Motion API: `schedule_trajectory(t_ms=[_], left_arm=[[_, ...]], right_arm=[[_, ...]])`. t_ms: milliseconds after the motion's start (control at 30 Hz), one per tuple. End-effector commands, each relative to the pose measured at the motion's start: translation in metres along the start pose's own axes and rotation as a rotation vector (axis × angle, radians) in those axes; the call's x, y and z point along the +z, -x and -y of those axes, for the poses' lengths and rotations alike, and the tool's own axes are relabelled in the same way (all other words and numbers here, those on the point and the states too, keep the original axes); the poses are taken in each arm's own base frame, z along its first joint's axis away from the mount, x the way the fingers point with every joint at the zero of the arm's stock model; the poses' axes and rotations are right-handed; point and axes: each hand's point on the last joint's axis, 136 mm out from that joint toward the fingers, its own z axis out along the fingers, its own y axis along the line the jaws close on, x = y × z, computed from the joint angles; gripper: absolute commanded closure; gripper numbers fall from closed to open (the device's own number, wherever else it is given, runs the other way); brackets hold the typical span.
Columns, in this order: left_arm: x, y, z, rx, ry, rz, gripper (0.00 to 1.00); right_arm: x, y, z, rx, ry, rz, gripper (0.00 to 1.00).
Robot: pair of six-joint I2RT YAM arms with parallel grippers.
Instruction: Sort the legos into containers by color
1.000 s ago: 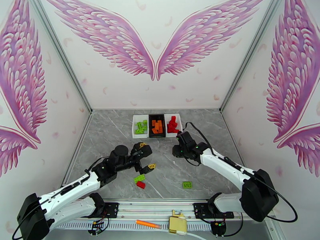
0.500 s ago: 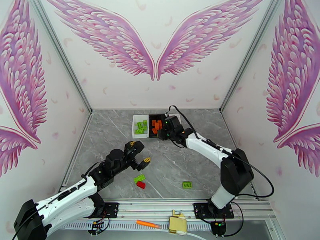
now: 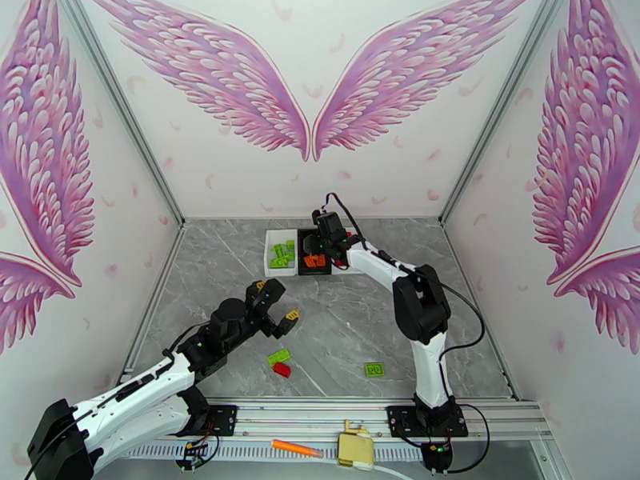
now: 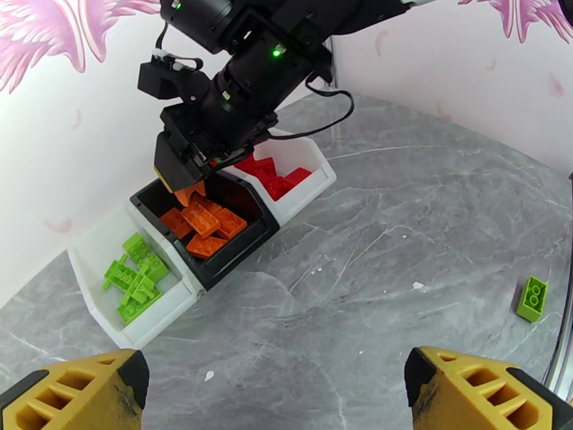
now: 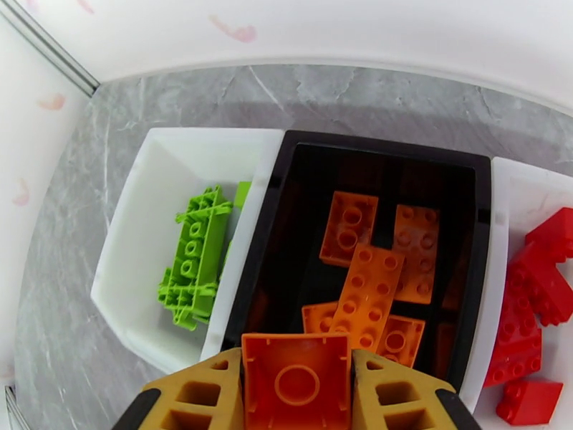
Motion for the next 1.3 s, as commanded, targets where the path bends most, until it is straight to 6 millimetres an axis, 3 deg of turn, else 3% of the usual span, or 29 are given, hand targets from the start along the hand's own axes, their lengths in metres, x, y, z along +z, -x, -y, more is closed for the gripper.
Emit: schedule_trajectory(t_ms=[0,133,267,333,500,667,933,1267], left_arm=[[0.003,0.009,-0.005,0.01,0.012,0.008,0.01],[0.005,0.008,-0.004,0.01,0.004,0.002,0.01],[0.006,0.01,-0.004,0.007,0.003,-0.004,0.01],[0.005,0.011,-0.005,-0.003,0.005,-0.005,0.01],[0.002,0.006,0.003,-0.023,-0.04,-0.039,0.01],[-0.004,0.0,0.023,0.008,-0.138,-0.03,0.01],[0.0,0.007,0.058,0.038,-0.317,0.015,0.01],[0.01,0.008,0.088,0.078,-0.437,0.024,0.01]], right_arm=[[0.012,0.007,0.001,0.015,0.015,-0.003,0.68],[0.027,0.005,0.004,0.031,0.029,-0.021,0.66],[0.028,0.003,0.001,0.041,0.042,-0.036,0.52],[0.019,0.007,-0.002,0.04,0.056,-0.028,0.41],[-0.012,0.011,-0.01,0.039,0.093,-0.003,0.26],[-0.049,-0.01,-0.007,0.042,0.093,-0.006,0.16],[-0.12,-0.081,0.016,0.078,-0.002,-0.066,0.05],[-0.198,-0.207,0.044,0.064,-0.168,-0.308,0.0]])
